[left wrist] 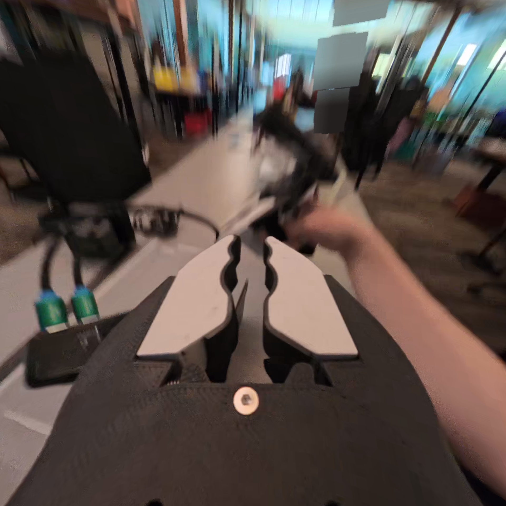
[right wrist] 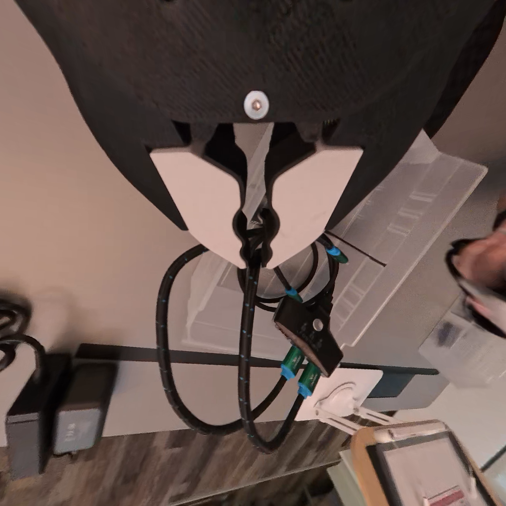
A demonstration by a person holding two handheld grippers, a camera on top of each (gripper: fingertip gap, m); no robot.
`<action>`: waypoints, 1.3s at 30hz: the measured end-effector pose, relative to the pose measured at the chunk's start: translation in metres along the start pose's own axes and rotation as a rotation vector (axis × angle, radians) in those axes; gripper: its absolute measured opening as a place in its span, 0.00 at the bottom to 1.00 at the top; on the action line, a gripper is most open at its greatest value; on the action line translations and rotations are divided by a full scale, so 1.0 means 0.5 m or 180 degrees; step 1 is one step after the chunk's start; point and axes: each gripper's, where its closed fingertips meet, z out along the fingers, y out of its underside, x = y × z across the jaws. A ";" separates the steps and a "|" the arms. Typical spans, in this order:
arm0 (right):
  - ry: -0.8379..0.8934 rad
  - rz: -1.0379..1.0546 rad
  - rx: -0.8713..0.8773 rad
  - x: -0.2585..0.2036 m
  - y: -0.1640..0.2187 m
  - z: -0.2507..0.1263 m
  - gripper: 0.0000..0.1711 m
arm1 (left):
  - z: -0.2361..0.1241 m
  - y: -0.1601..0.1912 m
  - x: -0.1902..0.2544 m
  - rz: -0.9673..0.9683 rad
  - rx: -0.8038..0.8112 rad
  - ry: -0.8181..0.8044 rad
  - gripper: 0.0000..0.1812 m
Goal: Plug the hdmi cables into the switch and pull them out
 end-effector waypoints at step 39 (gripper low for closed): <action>0.1800 -0.0758 -0.0862 -0.013 0.026 -0.122 0.29 | -1.284 0.187 -0.170 -0.1329 -0.2022 -0.3083 0.25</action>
